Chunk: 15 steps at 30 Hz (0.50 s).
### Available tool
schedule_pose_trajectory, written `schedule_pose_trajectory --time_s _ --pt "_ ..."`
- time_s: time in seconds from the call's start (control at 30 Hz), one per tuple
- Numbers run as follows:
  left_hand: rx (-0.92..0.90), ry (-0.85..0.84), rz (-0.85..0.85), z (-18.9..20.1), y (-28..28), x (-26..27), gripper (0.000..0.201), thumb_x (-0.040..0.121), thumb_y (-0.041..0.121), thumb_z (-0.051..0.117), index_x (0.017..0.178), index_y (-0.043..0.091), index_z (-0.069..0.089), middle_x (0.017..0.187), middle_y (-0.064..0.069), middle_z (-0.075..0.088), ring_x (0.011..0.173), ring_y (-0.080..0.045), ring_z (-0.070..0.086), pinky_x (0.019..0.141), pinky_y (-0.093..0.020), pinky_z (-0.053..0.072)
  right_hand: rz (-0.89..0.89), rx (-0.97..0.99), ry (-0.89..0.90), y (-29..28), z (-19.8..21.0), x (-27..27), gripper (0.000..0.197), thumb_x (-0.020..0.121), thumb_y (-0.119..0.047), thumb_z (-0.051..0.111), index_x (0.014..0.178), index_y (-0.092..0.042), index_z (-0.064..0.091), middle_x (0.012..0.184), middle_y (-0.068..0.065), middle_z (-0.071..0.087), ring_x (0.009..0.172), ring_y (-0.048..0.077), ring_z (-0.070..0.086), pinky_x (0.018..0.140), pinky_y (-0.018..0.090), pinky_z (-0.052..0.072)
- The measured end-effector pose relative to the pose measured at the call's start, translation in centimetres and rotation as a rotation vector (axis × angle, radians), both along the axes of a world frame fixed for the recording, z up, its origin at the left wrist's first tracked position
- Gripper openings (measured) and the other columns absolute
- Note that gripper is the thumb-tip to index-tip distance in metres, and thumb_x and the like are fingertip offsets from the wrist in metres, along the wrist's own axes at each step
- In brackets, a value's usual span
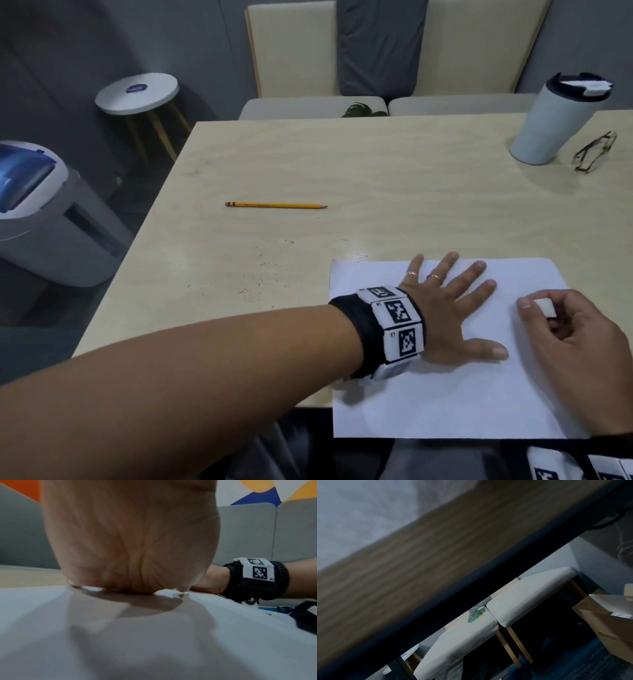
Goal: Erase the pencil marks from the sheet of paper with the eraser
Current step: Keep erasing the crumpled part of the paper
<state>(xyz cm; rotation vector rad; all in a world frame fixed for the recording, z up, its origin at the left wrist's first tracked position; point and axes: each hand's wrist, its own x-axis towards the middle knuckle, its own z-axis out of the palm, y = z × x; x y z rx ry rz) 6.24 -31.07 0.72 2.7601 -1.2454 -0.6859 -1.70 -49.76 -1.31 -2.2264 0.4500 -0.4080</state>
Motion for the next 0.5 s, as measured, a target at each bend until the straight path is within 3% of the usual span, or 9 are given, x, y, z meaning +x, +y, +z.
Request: schedule_pose_trajectory --time_s 0.1,0.2,0.3,0.4,0.5 --pt "0.026 -0.016 0.148 -0.1 4.3 -0.1 0.104 0.093 0.088 0.022 0.165 0.026 -0.020 0.168 0.008 -0.035 0.154 -0.023 -0.037 0.122 -0.062 -0.019 -0.015 0.001 0.000 -0.8 -1.0 -0.1 0.017 0.098 -0.050 0.067 0.105 -0.034 0.068 0.071 -0.005 0.067 0.066 0.022 0.062 0.067 0.040 0.049" --pt "0.150 -0.075 0.388 0.5 10.6 0.3 0.112 0.087 0.094 0.014 0.162 0.021 -0.027 0.165 0.002 -0.040 0.154 -0.031 -0.036 0.122 -0.062 -0.020 -0.022 0.018 -0.019 -1.8 -2.2 -0.1 0.041 0.094 -0.066 0.062 0.117 -0.033 0.066 0.072 -0.004 0.068 0.065 0.025 0.064 0.065 0.044 0.050" --pt "0.350 -0.107 0.551 1.6 14.9 0.7 0.125 0.079 0.100 0.010 0.161 0.013 -0.027 0.166 -0.009 -0.039 0.153 -0.048 -0.030 0.120 -0.063 -0.025 -0.017 0.003 0.002 -1.8 -2.4 0.1 0.029 0.098 -0.056 0.065 0.115 -0.033 0.065 0.077 -0.011 0.069 0.071 0.029 0.066 0.066 0.042 0.049" --pt "0.329 -0.183 0.574 2.6 14.2 0.5 0.132 0.077 0.102 0.009 0.162 0.006 -0.020 0.166 -0.014 -0.039 0.152 -0.056 -0.026 0.117 -0.064 -0.029 -0.025 -0.012 0.016 -1.2 -1.7 0.1 0.017 0.099 -0.048 0.067 0.109 -0.033 0.066 0.078 -0.012 0.069 0.072 0.028 0.065 0.067 0.039 0.048" --pt "0.079 -0.156 0.365 2.4 9.7 1.1 0.119 0.086 0.096 0.017 0.166 0.014 -0.016 0.168 -0.004 -0.036 0.157 -0.045 -0.023 0.124 -0.063 -0.014 -0.027 -0.010 0.016 -0.7 -1.2 0.1 0.012 0.099 -0.043 0.068 0.103 -0.033 0.067 0.073 -0.009 0.067 0.072 0.023 0.063 0.066 0.037 0.046"
